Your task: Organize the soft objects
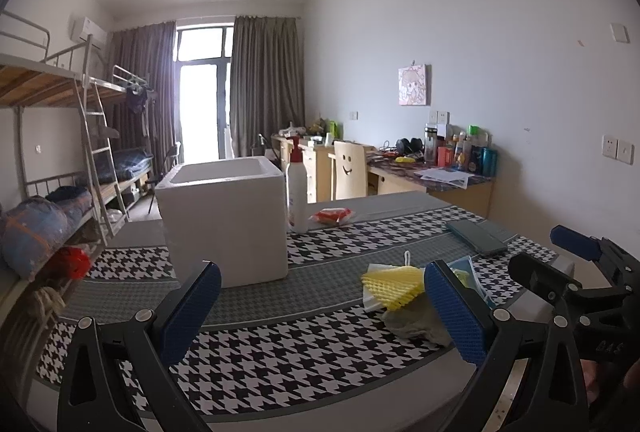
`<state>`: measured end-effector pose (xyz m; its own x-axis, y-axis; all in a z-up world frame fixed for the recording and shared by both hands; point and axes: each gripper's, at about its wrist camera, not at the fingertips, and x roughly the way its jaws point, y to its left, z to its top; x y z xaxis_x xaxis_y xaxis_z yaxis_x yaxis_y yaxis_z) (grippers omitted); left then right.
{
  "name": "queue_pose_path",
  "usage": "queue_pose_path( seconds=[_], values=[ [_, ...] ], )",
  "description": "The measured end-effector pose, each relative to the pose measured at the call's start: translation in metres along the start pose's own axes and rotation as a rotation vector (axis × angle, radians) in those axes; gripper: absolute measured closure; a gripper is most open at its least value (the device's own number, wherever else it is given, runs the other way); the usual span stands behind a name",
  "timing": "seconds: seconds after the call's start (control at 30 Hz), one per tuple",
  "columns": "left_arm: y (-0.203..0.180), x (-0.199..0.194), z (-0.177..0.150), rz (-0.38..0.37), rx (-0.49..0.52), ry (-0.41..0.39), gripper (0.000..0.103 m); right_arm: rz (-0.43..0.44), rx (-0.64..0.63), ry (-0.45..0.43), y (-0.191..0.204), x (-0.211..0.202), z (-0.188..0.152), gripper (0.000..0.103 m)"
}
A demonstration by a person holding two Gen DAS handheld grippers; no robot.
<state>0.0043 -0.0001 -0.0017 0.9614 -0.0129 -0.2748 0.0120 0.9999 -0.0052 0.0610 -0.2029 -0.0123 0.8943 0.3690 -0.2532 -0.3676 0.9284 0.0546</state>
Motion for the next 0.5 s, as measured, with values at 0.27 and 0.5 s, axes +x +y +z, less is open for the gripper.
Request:
queue_pose_path(
  seconds=[0.27,0.5],
  values=[
    [0.0,0.0031,-0.0008,0.001,-0.001,0.014,0.001,-0.002,0.002,0.0,-0.0011,0.0006,-0.0016,0.001],
    [0.0013,0.0014,0.0004,-0.001,0.0,0.003,0.001,0.001,0.005,0.002,-0.0008,0.0027,0.0,0.001]
  ],
)
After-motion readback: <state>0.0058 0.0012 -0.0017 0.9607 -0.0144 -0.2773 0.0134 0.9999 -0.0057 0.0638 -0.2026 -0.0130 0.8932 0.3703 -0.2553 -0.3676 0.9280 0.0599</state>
